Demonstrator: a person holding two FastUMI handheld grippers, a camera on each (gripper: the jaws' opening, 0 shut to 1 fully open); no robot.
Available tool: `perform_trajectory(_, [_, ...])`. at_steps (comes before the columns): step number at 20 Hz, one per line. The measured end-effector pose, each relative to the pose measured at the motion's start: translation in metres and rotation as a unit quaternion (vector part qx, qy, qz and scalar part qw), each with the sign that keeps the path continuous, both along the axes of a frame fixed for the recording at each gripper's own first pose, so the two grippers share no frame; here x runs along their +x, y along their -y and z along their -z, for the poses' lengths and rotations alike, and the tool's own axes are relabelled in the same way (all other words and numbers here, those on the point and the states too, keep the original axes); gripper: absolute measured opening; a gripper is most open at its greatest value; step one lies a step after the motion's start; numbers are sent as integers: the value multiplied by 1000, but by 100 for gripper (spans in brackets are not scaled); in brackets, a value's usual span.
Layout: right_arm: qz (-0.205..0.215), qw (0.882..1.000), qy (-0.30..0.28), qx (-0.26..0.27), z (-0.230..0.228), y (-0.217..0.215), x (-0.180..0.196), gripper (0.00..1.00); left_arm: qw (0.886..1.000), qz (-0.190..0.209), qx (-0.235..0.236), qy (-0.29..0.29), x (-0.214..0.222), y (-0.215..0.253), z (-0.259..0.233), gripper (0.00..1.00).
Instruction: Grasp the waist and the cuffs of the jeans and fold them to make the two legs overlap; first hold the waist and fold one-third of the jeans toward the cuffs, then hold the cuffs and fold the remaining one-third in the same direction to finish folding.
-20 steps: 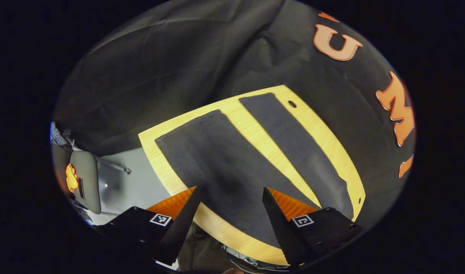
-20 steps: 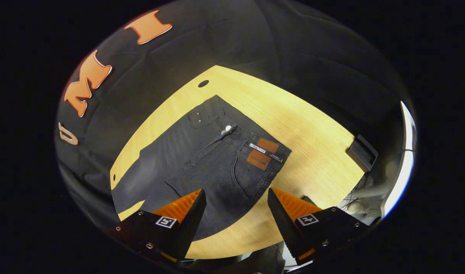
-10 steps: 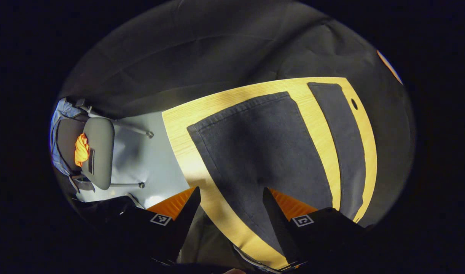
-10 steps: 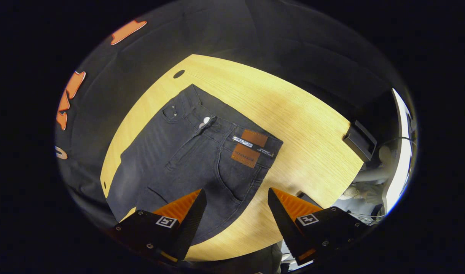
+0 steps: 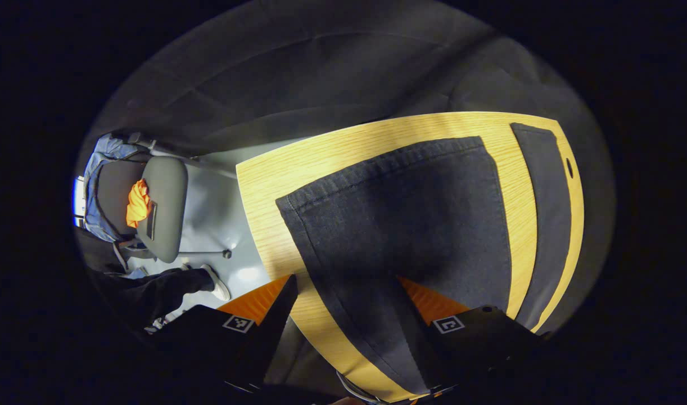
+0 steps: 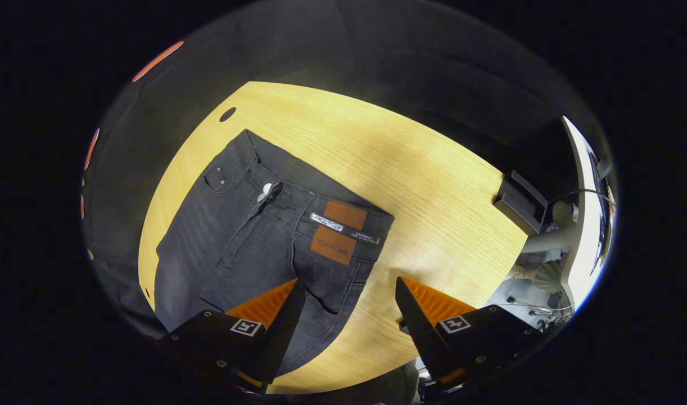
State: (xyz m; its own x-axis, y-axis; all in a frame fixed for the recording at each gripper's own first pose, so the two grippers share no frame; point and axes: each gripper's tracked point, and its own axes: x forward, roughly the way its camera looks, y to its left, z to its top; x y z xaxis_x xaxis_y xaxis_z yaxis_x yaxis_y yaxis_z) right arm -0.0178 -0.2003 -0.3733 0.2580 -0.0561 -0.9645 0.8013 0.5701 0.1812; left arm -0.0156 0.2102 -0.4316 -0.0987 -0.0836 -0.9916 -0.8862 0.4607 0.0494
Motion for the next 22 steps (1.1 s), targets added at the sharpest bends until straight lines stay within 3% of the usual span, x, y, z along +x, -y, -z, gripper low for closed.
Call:
perform_trajectory(7, [3,1000,-19,10,20,-6,16,99,1000,2,3,1,15,1,0,95])
perform_trajectory(9, [2,1000,-31,0,23,-5,17,98,1000,12,8,7,23,-1,3,86])
perform_trajectory(11, [-3,999,-52,-6,27,-4,10,90,999,37,17,22,28,1,2,74])
perform_trajectory(12, [-2,998,-63,-10,29,0,7,78,998,50,30,39,32,-1,4,64])
perform_trajectory(14, [21,998,-58,-10,27,3,8,52,995,64,40,60,44,2,6,19])
perform_trajectory(15, [9,999,-42,-4,30,3,7,39,992,85,44,85,51,1,7,16])
perform_trajectory(16, [26,999,-27,6,35,4,5,29,989,91,44,104,55,-3,7,16])
perform_trajectory(17, [25,999,-9,18,27,1,10,20,987,107,38,114,57,0,8,2])
perform_trajectory(18, [37,998,15,43,26,-6,12,20,985,108,34,130,56,2,4,2])
perform_trajectory(19, [56,996,33,65,22,-8,14,13,983,106,27,145,57,4,3,1])
perform_trajectory(21, [96,987,82,99,14,-6,24,13,979,80,18,185,63,4,-5,1])
perform_trajectory(22, [103,982,107,117,8,-8,30,6,976,71,13,203,68,3,-10,1])
